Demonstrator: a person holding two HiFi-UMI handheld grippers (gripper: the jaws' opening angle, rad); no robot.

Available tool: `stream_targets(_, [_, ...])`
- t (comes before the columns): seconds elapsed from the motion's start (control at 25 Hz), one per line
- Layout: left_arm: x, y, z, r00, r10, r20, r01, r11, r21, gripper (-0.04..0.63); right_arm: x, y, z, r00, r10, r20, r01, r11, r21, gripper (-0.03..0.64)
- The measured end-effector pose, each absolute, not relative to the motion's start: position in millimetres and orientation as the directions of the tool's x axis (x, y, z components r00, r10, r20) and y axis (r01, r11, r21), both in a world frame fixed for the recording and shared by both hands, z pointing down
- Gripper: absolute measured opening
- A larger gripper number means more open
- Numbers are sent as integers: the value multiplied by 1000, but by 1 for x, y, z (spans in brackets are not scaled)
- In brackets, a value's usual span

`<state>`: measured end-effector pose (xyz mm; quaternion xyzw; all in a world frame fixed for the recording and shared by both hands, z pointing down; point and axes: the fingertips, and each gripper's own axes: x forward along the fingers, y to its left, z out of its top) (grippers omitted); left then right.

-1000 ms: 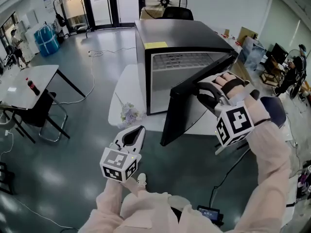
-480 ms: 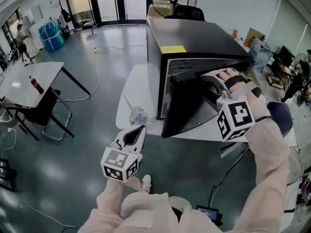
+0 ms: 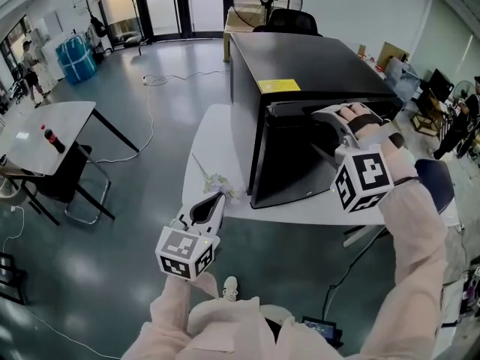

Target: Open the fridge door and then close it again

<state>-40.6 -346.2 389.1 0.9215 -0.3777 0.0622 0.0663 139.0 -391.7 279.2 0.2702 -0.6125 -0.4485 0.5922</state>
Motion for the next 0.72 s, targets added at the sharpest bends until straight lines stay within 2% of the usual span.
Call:
stream_targets(0.36, [-43, -375, 387, 730, -668, 141, -680, -730, 64, 11, 139, -407, 283, -120, -864, 489, 184, 464, 866, 186])
stream_targets(0.6, [-32, -382, 383, 762, -634, 129, -645, -762, 65, 11, 140, -408, 282, -133, -879, 459, 123, 445, 887, 190])
stream_targets(0.72, [-30, -381, 382, 771, -622, 133, -633, -771, 64, 11, 141, -406, 277, -141, -887, 440, 150, 420, 895, 187])
